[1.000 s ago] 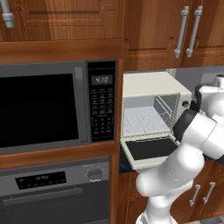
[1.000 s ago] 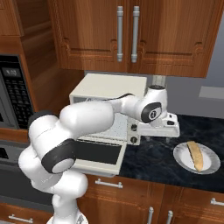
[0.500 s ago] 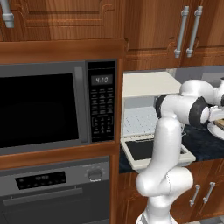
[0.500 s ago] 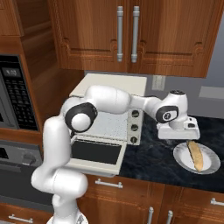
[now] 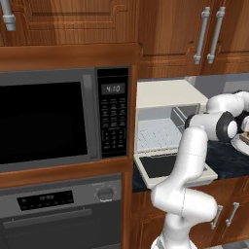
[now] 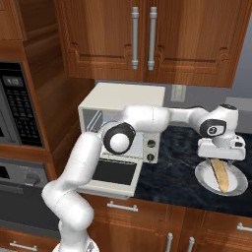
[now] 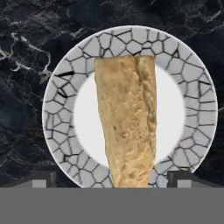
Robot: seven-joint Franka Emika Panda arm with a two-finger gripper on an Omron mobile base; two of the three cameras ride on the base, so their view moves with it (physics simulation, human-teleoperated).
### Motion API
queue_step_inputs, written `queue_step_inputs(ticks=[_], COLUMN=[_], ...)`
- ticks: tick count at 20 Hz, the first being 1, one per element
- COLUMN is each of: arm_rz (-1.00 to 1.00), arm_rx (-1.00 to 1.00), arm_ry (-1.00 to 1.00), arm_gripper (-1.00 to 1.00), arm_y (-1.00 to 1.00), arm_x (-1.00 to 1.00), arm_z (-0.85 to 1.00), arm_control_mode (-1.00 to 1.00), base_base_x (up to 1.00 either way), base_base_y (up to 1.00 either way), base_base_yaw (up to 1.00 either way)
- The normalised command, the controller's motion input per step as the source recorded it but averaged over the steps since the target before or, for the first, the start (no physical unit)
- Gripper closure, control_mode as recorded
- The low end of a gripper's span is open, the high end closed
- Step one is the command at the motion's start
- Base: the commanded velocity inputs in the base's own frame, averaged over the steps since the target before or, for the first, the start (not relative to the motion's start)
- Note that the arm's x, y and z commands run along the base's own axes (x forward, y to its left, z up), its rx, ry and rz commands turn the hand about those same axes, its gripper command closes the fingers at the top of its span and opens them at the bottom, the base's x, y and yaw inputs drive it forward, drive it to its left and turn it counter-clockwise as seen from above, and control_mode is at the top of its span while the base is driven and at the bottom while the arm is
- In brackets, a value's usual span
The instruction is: Pull the toaster oven rack outwards. Pick up the baguette from the plate and place it on the toaster oven rack. Close the toaster oven door fully and set the temperature to the lowest setting.
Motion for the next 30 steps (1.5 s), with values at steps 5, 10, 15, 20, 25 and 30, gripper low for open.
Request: queue_step_inputs(ticks=[5,10,15,20,25,30], arm_rz=[0.06,0.05,0.02,0.0,0.0,-0.01], arm_rx=[0.01,0.02,0.03,0.08,0.06,0.02], arm_ry=[0.06,0.1,0.1,0.06,0.0,-0.03], arm_gripper=[-1.0,-1.0,-1.0,-1.0,1.0,1.0], arm_y=[-0.01,-0.14,0.14,0.13,0.19,0.24], arm_x=[0.2,0.16,-0.27,-0.15,-0.04,-0.23], arm_z=[-0.42,-0.46,-0.65,-0.55,-0.34,-0.01], arm_control_mode=[-1.0,-1.0,-1.0,-1.0,-1.0,-1.0], base_base_x=[0.0,0.0,0.0,0.0,0.0,0.0], base_base_y=[0.0,0.0,0.0,0.0,0.0,0.0], base_base_yaw=[0.0,0.0,0.0,0.0,0.0,0.0])
